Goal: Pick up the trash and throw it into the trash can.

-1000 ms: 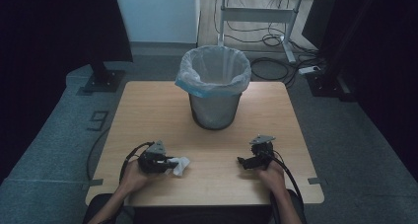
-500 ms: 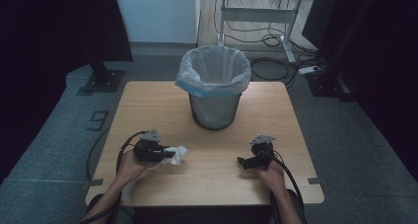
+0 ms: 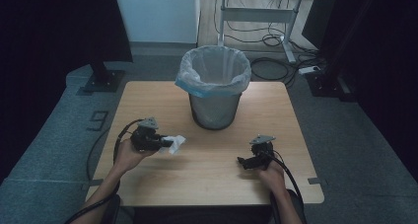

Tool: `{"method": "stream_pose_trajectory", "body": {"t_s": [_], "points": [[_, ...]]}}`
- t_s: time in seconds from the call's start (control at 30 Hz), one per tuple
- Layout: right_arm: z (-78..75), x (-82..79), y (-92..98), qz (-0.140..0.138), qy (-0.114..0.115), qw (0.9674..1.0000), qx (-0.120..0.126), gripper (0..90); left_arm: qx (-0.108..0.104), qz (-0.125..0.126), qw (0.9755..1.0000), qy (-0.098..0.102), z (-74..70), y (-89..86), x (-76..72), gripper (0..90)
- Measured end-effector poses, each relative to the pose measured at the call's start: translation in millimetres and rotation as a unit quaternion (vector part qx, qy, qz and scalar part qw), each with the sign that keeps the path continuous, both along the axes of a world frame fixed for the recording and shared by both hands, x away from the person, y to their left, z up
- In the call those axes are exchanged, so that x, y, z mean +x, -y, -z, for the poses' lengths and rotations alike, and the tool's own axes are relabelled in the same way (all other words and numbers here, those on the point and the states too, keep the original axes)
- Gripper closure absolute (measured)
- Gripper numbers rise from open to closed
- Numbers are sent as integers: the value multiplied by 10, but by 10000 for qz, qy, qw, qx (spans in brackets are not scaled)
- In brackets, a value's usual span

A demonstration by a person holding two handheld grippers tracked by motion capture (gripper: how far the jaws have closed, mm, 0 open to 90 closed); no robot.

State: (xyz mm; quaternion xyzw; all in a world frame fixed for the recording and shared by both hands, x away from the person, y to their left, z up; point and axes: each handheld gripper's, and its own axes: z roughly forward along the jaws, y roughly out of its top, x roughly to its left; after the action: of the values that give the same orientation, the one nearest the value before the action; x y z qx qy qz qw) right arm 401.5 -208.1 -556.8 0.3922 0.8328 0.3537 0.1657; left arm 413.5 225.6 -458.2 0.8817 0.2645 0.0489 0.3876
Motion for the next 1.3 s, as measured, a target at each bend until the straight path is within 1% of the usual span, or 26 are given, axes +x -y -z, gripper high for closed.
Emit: {"method": "stream_pose_trajectory", "body": {"t_s": [0.03,0.07,0.1,0.13,0.2,0.23,0.27,0.6,0.87,1.07,1.1,1.13,1.17,1.2,1.23,1.3], "points": [[0,0,0,1,-1,10000,1,0,-1,-13,10000,-1,-47,-6,30,721],[0,0,0,1,0,10000,0,0,-1,-13,10000,-1,-47,-6,30,721],[0,0,0,0,0,10000,0,0,3,-25,10000,10,-95,-11,62,721],[0,0,0,1,-1,10000,0,0,3,-25,10000,10,-95,-11,62,721],[0,0,0,1,0,10000,1,0,-5,-41,10000,1,-176,-20,111,721],[0,0,0,0,1,10000,0,0,-5,-41,10000,1,-176,-20,111,721],[0,-1,1,1,-8,10000,-5,0,-26,-61,10000,3,-235,-28,140,721],[0,0,1,-5,2,10000,-7,0,-154,-95,9998,-24,-492,-38,275,721],[-1,0,2,-7,1,10000,-11,0,-105,-90,9999,-79,-677,-20,388,719],[-1,1,3,-14,1,10000,-16,0,-104,-87,9999,-89,-847,-12,464,719],[0,1,2,-7,3,10000,-11,0,-104,-87,9999,-89,-847,-12,464,719],[0,1,2,-7,4,10000,-12,0,-80,-85,9999,-72,-908,-1,487,719],[0,1,2,-7,3,10000,-12,0,-78,-83,9999,-74,-940,5,500,719],[0,1,1,-6,2,10000,-10,0,-77,-82,9999,-79,-971,12,513,718],[0,1,1,-6,2,10000,-10,0,-77,-82,9999,-79,-971,12,513,719],[0,1,2,-6,5,10000,-11,0,-72,-94,9998,-139,-1051,33,561,718]]}}
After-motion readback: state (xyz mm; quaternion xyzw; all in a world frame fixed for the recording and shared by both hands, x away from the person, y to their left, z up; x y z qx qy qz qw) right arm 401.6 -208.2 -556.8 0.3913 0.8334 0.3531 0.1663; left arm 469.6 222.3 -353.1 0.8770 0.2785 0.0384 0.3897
